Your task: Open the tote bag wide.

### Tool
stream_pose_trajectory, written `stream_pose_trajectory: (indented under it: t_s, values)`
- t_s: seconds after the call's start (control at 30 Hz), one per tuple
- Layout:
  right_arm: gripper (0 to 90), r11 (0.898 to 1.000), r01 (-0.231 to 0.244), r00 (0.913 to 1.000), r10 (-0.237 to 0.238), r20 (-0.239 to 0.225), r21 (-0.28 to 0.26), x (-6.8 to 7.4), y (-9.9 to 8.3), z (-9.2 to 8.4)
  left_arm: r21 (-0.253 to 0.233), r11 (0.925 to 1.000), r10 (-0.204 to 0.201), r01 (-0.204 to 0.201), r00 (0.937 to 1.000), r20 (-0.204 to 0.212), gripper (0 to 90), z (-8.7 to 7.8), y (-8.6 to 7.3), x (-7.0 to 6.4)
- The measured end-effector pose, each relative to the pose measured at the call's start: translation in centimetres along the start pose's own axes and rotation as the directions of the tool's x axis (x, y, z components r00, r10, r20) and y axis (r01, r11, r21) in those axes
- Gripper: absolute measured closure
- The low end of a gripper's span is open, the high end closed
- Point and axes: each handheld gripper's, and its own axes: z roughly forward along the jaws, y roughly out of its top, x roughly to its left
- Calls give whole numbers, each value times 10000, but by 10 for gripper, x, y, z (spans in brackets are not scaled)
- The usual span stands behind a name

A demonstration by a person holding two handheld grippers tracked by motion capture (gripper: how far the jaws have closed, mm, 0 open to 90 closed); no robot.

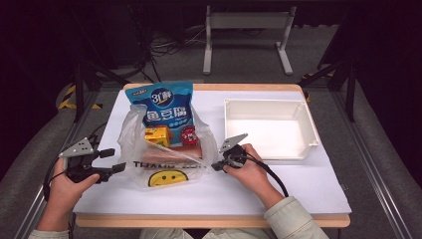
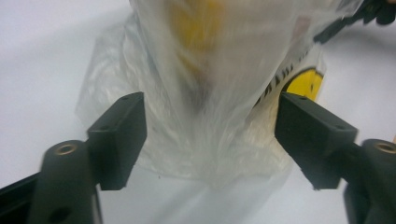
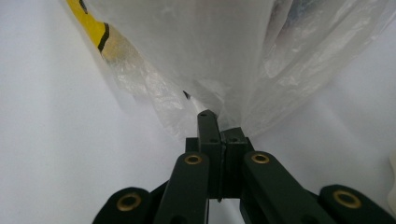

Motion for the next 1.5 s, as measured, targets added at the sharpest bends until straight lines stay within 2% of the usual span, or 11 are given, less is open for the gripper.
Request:
stream_pose_trajectory:
  t_s: [0.17, 0.27, 0.4, 0.63, 0.87, 0.97, 1.1, 1.2, 1.3, 1.37, 1.5]
  values:
    - [900, 10000, -6, 10000, 6, -20, -13, 0, 0, 0, -870, 9958, 259, -268, 9996, -115, 143, -9, 19, -10]
    - [900, 10000, -5, 10000, 5, -29, -19, 0, 0, 0, -1031, 9934, 498, -505, 9987, -100, 142, -10, 29, -15]
    - [900, 10000, -17, 10000, 17, -29, -26, 0, 0, 0, -1199, 9911, 573, -580, 9983, -97, 141, -7, 37, -18]
    - [900, 10000, -20, 10000, 20, -52, -55, 0, 0, 0, -1613, 9832, 841, -854, 9963, -148, 143, 6, 61, -20]
    - [900, 9999, -27, 10000, 26, -66, -107, 0, 0, -1, -2020, 9764, 766, -769, 9970, -93, 144, 13, 76, -20]
    - [900, 9999, -29, 10000, 28, -72, -134, 0, 1, -2, -2070, 9755, 744, -748, 9972, -97, 142, 17, 79, -19]
    - [900, 9999, -43, 9999, 41, -148, -147, 1, 1, -2, -1948, 9782, 700, -717, 9974, -157, 149, 22, 79, -17]
    - [900, 9999, -30, 9999, 28, -159, -156, 1, 1, -1, -1684, 9830, 647, -734, 9963, -561, 196, 24, 75, -13]
    - [899, 9998, -30, 9998, 27, -175, -173, 1, 1, -1, -1627, 9842, 609, -699, 9963, -602, 277, 25, 69, -6]
    - [899, 9998, -15, 9998, 12, -191, -187, 1, 1, -1, -1510, 9856, 686, -755, 9964, -502, 428, 25, 65, -3]
    - [899, 9998, -48, 9998, 43, -204, -212, 1, 1, -2, -1274, 9885, 747, -817, 9955, -592, 683, 24, 59, 1]
